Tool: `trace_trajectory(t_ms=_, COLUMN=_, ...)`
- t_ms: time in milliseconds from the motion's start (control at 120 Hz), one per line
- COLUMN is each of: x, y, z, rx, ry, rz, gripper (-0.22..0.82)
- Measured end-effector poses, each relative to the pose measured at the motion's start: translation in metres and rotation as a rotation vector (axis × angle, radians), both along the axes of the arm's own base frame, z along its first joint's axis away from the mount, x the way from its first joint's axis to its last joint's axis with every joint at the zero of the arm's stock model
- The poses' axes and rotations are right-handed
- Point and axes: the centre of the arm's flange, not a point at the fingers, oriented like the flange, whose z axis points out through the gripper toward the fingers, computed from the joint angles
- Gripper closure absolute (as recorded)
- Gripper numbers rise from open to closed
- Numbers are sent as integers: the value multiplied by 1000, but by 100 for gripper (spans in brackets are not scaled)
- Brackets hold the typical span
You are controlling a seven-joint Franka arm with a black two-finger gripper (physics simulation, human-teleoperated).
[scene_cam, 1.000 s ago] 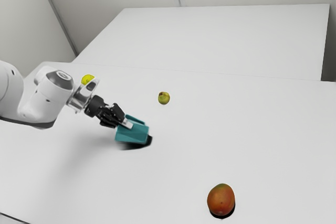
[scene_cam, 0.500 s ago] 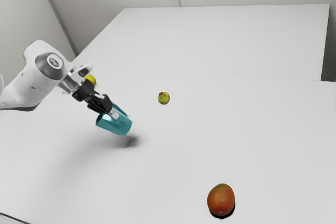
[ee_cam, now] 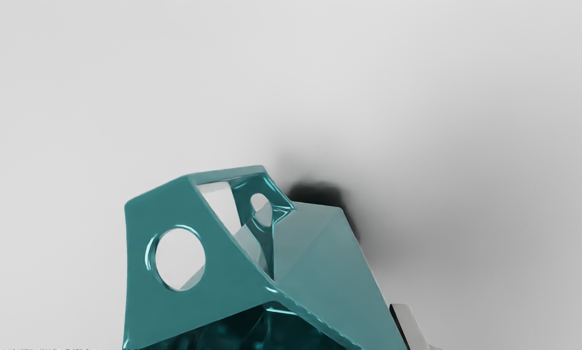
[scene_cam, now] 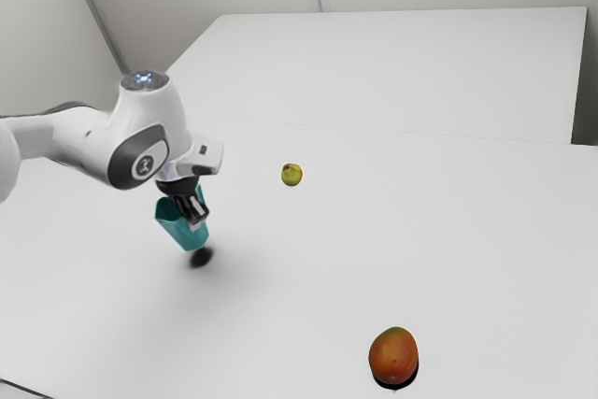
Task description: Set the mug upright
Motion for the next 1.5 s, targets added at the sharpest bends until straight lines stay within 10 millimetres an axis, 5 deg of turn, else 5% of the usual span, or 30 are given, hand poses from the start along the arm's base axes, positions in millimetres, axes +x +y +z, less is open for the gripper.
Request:
trace_trajectory(t_ms=533, x=28, y=-60, z=-28, rx=-32, ry=-69, rz=216, gripper=78)
trace_trajectory(t_ms=967, x=45, y=-70, z=-41, rx=-53, ry=-95, rz=328, gripper=78)
trace_trajectory(t_ms=1167, x=47, y=-55, z=-44, rx=-57, ry=-95, rz=388, gripper=69)
trace_trajectory(t_ms=1317, x=47, y=-59, z=-43, rx=-61, ry=-98, rz=395, gripper=49)
trace_trajectory(t_ms=1500, x=45, y=-64, z=-18, rx=-88, ry=-137, rz=411, gripper=31)
